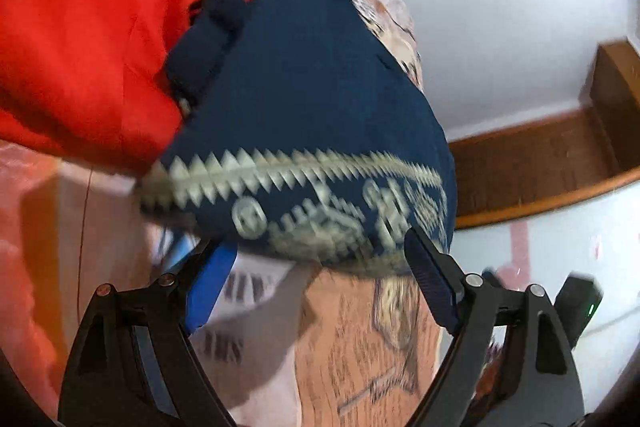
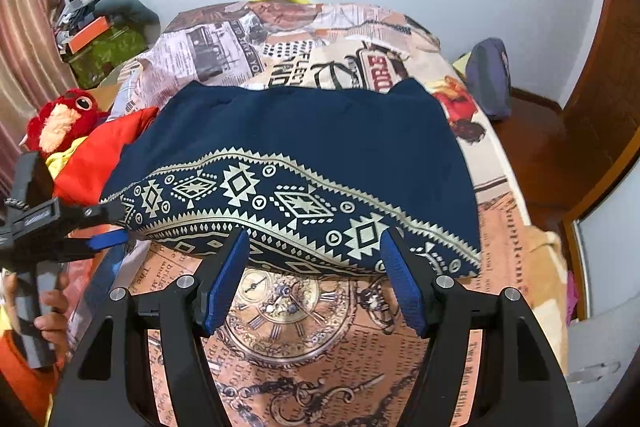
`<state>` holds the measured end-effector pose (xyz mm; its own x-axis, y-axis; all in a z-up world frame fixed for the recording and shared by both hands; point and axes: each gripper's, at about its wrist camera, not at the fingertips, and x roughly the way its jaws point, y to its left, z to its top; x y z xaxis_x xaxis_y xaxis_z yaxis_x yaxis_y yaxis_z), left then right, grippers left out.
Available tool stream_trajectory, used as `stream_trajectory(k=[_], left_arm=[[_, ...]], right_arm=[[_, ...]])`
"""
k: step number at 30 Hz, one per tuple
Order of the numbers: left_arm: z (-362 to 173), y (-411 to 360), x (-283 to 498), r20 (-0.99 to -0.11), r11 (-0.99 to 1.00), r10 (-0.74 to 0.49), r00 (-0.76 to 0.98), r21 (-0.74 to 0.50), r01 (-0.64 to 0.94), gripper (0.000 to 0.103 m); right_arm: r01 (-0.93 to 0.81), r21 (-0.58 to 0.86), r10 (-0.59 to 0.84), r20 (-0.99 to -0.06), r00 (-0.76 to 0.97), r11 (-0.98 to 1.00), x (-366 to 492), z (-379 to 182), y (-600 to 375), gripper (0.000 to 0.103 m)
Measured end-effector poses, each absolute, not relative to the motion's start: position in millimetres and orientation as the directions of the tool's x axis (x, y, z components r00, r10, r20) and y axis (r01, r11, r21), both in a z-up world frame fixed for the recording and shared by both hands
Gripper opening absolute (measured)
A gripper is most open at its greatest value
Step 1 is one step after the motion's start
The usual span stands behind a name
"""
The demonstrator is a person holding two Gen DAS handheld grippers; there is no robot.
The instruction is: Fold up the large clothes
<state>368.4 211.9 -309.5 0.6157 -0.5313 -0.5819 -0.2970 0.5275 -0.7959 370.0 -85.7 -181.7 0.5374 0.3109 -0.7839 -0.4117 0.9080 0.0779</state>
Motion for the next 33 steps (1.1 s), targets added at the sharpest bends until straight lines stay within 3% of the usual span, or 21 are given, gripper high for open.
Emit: stream_trajectory(k=[7, 12, 14, 16, 17, 19, 21, 25, 33], left_arm=[[-322, 218, 398, -0.497, 0.438, -0.527, 0.689, -0.854, -0.281, 0.084], [-317, 207, 416, -0.554, 0.445, -0.427, 0.715, -0.817, -0.367, 0.078], [-306, 197, 423, -0.607, 0.488, -0.360, 0.708, -0.770, -0.412, 0.069], [-296, 193, 427, -0.656, 0.550, -0.300, 0.692, -0.712, -0.437, 0.048], [-286, 188, 429, -0.673, 0.591, -0.271, 0.688, -0.681, -0.433, 0.042], [-267, 180, 429, -0.679, 0.649, -0.231, 0.697, -0.641, -0.410, 0.026], [-244, 170, 427, -0.667, 0.716, -0.208, 0.716, -0.602, -0.353, 0.018], [-195, 162, 412, -0.606, 0.794, -0.172, 0.777, -0.552, -0.254, 0.014], [-121, 186, 352, -0.496, 0.883, -0.031, 0.868, -0.420, -0.208, 0.013]], right_arm=[[-0.372, 0.135, 0.320, -0.805, 0.499, 0.918, 388, -200, -87, 0.064], [-0.358, 0.163, 0.332, -0.810, 0.484, 0.919, 394, -208, -84, 0.064], [-0.373, 0.158, 0.340, -0.800, 0.495, 0.914, 394, -205, -81, 0.064], [-0.378, 0.145, 0.330, -0.807, 0.489, 0.914, 396, -202, -78, 0.064], [-0.379, 0.142, 0.327, -0.810, 0.486, 0.915, 397, -200, -76, 0.064], [-0.382, 0.150, 0.336, -0.807, 0.485, 0.912, 400, -194, -75, 0.064], [-0.383, 0.161, 0.349, -0.796, 0.494, 0.910, 401, -184, -73, 0.064], [-0.376, 0.154, 0.346, -0.781, 0.520, 0.914, 401, -167, -64, 0.064], [-0.469, 0.202, 0.443, -0.752, 0.488, 0.860, 387, -154, -7, 0.064]])
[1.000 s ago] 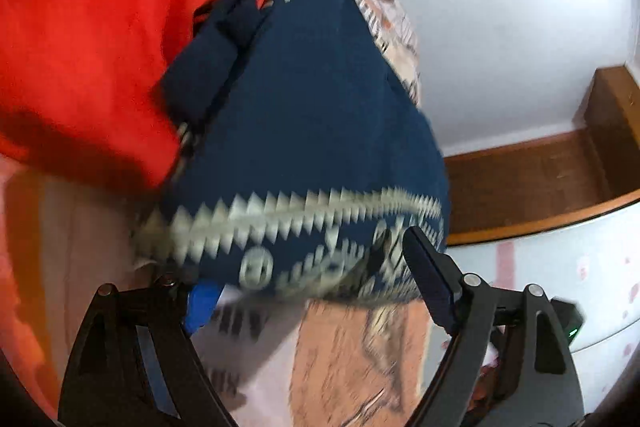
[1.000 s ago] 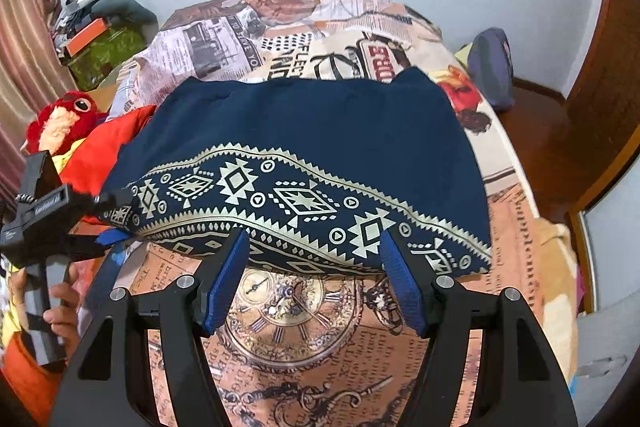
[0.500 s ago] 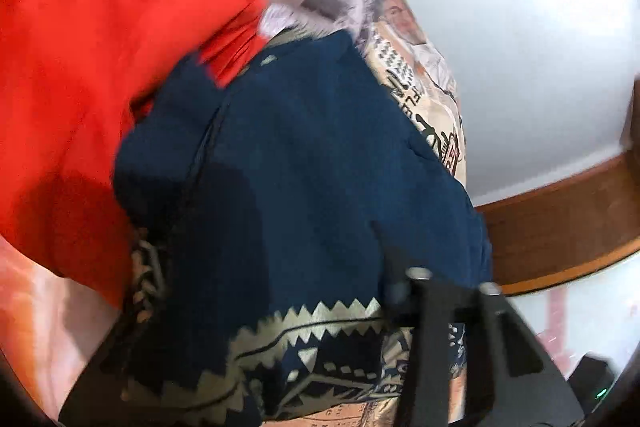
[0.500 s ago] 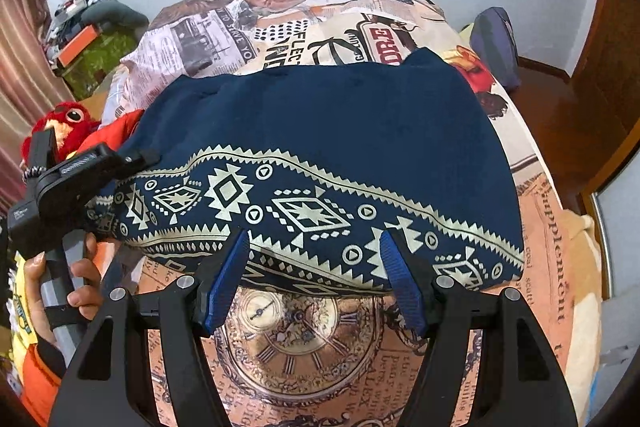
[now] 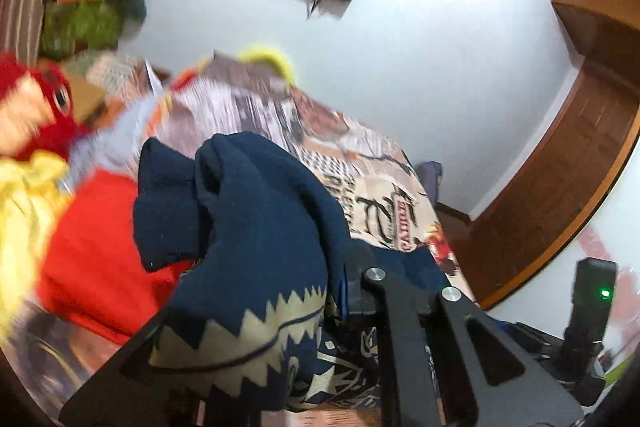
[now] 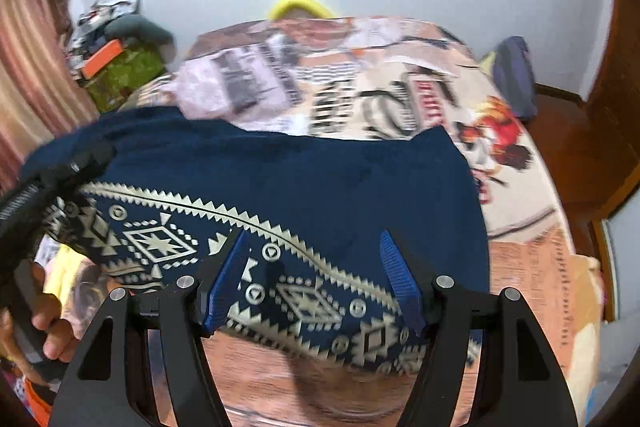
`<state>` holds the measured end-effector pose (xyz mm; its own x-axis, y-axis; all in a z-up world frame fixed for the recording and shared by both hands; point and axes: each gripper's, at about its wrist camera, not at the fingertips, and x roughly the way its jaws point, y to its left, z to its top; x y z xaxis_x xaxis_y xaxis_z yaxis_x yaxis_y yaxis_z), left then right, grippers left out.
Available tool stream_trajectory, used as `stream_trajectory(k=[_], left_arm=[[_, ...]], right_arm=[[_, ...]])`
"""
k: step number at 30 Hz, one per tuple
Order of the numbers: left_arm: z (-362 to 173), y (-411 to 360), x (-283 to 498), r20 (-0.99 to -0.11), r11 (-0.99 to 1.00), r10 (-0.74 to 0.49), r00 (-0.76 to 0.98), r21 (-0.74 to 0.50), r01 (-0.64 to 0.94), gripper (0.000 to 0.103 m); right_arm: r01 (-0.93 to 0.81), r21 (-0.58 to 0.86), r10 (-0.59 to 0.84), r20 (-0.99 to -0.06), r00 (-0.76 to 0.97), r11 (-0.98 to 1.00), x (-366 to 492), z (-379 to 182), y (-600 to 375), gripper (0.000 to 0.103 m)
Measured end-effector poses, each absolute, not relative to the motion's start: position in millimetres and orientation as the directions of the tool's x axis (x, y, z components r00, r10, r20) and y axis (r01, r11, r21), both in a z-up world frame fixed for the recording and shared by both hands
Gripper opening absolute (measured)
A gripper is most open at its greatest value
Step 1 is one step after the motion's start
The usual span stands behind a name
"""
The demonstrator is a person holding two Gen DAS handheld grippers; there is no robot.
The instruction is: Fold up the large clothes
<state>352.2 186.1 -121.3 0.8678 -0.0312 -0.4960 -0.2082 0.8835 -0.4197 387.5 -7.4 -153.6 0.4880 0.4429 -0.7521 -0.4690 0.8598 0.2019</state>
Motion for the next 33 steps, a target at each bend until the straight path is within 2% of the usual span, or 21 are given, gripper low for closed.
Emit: stream_trajectory(k=[3, 6, 10, 12, 16, 18, 21, 23, 28, 31, 33], left_arm=[[-114, 193, 345, -0.511, 0.921, 0.031, 0.859, -0.319, -0.223, 0.013], [-126, 195, 351, -0.563, 0.943, 0.081, 0.822, -0.223, -0.246, 0.013], [-157, 197, 366, -0.654, 0.933, 0.036, 0.755, -0.248, -0.259, 0.014], [-157, 191, 367, -0.651, 0.939, 0.039, 0.758, -0.237, -0.251, 0.014], [-139, 162, 370, -0.627, 0.966, 0.043, 0.777, -0.173, -0.193, 0.014], [-131, 146, 373, -0.621, 0.977, 0.038, 0.783, -0.142, -0.160, 0.014], [-124, 114, 380, -0.618, 0.989, 0.016, 0.786, -0.107, -0.104, 0.014], [-122, 88, 385, -0.621, 0.994, -0.013, 0.784, -0.092, -0.056, 0.014], [-135, 16, 397, -0.666, 0.990, -0.144, 0.732, -0.100, 0.103, 0.014], [-168, -20, 408, -0.741, 0.973, -0.218, 0.636, -0.118, 0.196, 0.014], [-190, -30, 412, -0.786, 0.971, -0.219, 0.578, -0.120, 0.204, 0.014]], right_arm=[[-0.528, 0.226, 0.478, -0.777, 0.409, 0.819, 380, -175, 28, 0.064], [-0.587, 0.225, 0.487, -0.807, 0.335, 0.777, 373, -204, 59, 0.064], [-0.604, 0.257, 0.463, -0.861, 0.211, 0.754, 377, -244, 78, 0.066], [-0.617, 0.274, 0.483, -0.853, 0.198, 0.738, 378, -245, 75, 0.067], [-0.587, 0.413, 0.588, -0.797, 0.138, 0.697, 379, -224, 29, 0.064], [-0.601, 0.374, 0.588, -0.782, 0.205, 0.707, 373, -212, 1, 0.064], [-0.563, 0.193, 0.455, -0.809, 0.371, 0.804, 369, -208, -42, 0.064], [-0.509, 0.142, 0.371, -0.845, 0.384, 0.849, 372, -221, -64, 0.064], [-0.382, 0.264, 0.371, -0.898, 0.238, 0.885, 381, -274, -111, 0.064], [-0.398, 0.285, 0.404, -0.879, 0.254, 0.872, 373, -276, -124, 0.064], [-0.382, 0.310, 0.418, -0.876, 0.242, 0.870, 370, -275, -135, 0.064]])
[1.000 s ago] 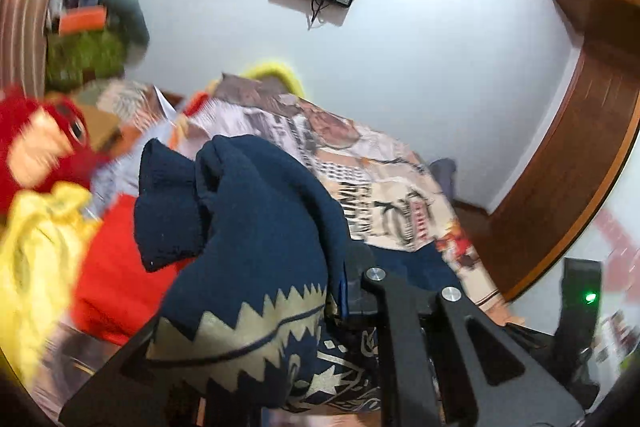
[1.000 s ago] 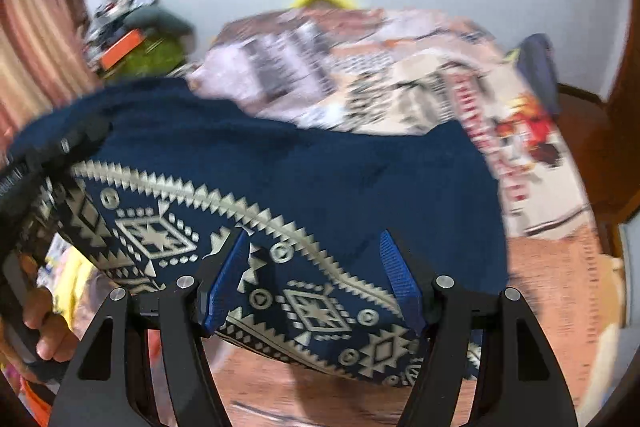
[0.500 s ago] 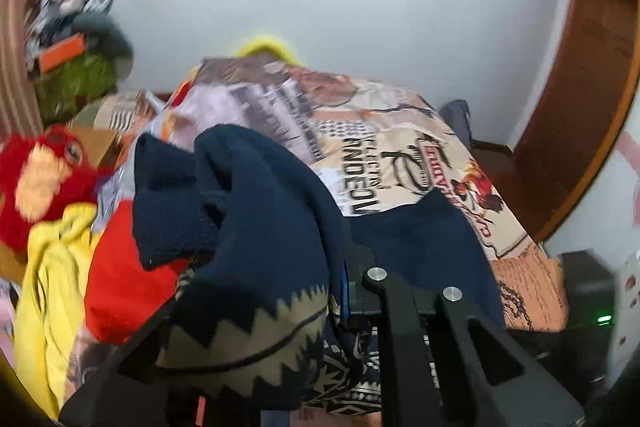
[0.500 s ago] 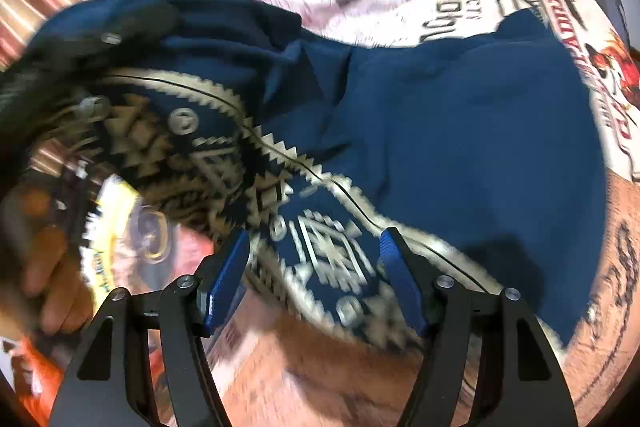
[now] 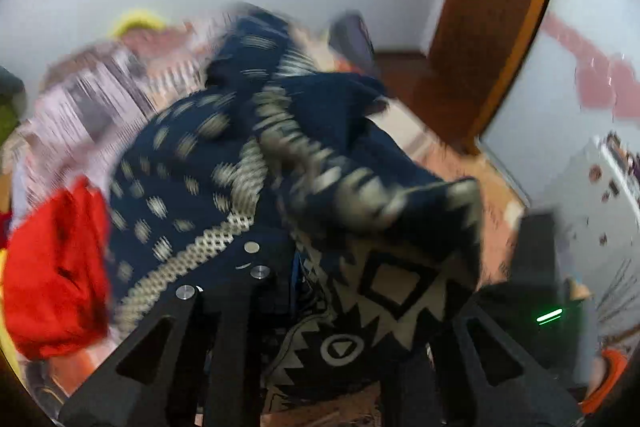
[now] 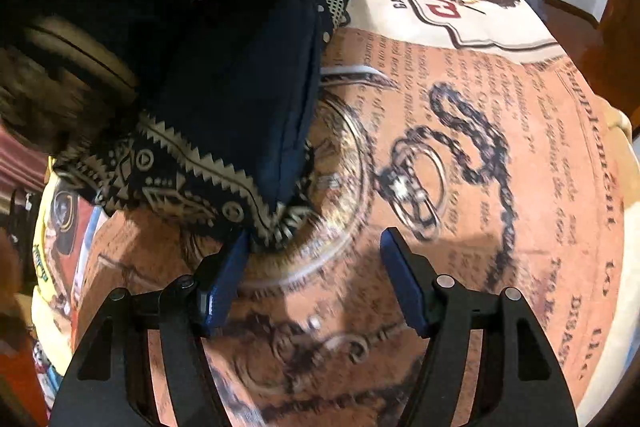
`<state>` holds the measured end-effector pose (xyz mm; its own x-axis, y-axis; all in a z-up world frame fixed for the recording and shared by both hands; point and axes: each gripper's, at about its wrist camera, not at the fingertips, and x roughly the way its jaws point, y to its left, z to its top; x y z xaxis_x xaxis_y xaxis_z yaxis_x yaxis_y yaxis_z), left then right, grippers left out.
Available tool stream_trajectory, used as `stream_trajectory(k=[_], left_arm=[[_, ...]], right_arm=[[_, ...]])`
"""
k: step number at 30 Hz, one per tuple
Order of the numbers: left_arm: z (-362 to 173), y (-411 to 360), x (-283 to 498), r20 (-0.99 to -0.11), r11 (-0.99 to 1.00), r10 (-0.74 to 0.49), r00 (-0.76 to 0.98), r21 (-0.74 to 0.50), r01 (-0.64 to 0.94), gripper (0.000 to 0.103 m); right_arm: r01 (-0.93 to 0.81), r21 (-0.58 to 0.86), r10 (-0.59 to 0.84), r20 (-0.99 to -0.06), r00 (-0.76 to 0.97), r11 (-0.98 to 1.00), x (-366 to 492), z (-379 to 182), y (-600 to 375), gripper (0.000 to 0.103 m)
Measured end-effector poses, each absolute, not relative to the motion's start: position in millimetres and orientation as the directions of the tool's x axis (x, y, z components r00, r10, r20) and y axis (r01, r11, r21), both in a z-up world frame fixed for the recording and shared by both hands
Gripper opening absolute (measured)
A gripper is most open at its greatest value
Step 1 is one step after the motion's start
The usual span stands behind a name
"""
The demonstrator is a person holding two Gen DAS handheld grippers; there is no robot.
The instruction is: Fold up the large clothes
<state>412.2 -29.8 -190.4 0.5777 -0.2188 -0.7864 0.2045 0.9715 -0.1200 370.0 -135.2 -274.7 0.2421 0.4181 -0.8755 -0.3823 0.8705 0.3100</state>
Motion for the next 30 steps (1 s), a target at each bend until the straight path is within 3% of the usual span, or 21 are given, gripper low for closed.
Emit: stream_trajectory(k=[3, 8, 16, 24, 30], left_arm=[[-217, -26, 413, -0.821, 0.972, -0.223, 0.525, -0.145, 0.185, 0.017], [-208, -20, 397, -0.810, 0.963, -0.238, 0.536, -0.127, 0.237, 0.024], [-163, -2, 352, -0.763, 0.942, -0.317, 0.563, -0.187, 0.277, 0.061], [-137, 60, 346, -0.719, 0.981, -0.196, 0.667, -0.146, 0.130, 0.074], [-178, 89, 374, -0.792, 0.992, -0.122, 0.598, -0.123, 0.040, 0.075]], right_arm=[[-0.346, 0.306, 0.406, -0.873, 0.271, 0.887, 366, -268, -159, 0.064], [-0.297, 0.314, 0.402, -0.863, 0.308, 0.902, 364, -254, -186, 0.064], [-0.301, 0.352, 0.453, -0.796, 0.401, 0.886, 362, -217, -201, 0.064], [-0.386, 0.377, 0.532, -0.704, 0.471, 0.842, 365, -164, -168, 0.064], [-0.418, 0.364, 0.542, -0.695, 0.473, 0.832, 377, -161, -132, 0.070]])
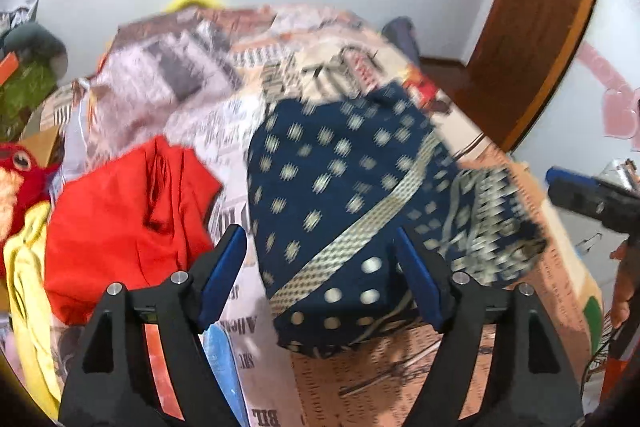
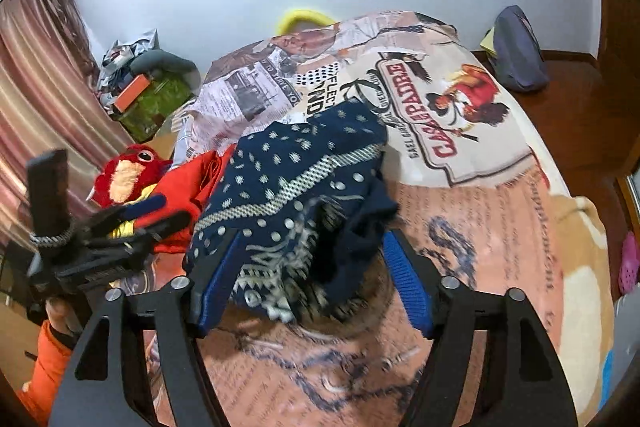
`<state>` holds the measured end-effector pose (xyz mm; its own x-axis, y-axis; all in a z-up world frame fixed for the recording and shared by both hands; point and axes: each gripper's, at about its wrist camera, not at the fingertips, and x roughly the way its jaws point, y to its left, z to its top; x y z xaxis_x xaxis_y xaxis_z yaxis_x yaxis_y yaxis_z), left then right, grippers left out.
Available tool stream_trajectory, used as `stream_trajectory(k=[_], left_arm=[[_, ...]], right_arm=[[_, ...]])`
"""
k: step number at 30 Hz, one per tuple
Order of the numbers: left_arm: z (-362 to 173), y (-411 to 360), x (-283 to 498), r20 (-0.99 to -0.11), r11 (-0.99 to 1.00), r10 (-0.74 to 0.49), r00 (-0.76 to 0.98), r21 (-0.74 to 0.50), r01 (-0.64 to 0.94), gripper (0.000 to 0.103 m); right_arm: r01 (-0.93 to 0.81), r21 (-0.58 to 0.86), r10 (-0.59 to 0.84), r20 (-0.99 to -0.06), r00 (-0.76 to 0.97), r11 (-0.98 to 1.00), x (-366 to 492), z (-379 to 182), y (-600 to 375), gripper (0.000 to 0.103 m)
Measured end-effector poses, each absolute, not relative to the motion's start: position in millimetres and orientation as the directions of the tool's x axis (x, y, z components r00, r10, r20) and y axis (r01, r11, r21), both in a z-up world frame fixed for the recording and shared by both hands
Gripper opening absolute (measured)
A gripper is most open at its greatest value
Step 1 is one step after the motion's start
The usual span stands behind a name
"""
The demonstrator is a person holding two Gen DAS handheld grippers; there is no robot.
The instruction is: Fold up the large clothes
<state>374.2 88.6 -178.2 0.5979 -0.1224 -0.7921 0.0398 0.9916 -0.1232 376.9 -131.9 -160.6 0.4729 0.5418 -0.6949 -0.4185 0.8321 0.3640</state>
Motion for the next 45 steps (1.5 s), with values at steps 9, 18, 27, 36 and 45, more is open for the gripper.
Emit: stream_trajectory(k=[9, 18, 27, 36, 45], left_arm=[[-220, 87, 360, -0.827, 0.989, -0.147, 0.543, -0.136, 0.061, 0.076], [-209, 89, 344, -0.833, 0.993, -0.118, 0.541, -0.095, 0.070, 0.076], [-174, 96, 354, -0.765, 0.997, -0.050, 0.642, -0.001, 0.077, 0.079], [-207, 124, 415, -0.796, 0.958, -0.267, 0.543, -0.280, 0.061, 0.085], [-265, 149, 467, -0.719, 0.791, -0.553, 0.420, -0.612, -0.007, 0.095]], right_arm=[[-0.335, 0.367, 0.479, -0.797, 0.369, 0.868, 389, -223, -123, 0.070], [-0.298, 0.397, 0.482, -0.819, 0.311, 0.868, 379, -243, -157, 0.074], [-0.360, 0.365, 0.492, -0.782, 0.382, 0.859, 389, -211, -146, 0.074], [-0.342, 0.438, 0.540, -0.783, 0.309, 0.831, 437, -245, -128, 0.074], [-0.291, 0.680, 0.731, -0.670, 0.126, 0.673, 480, -287, -125, 0.083]])
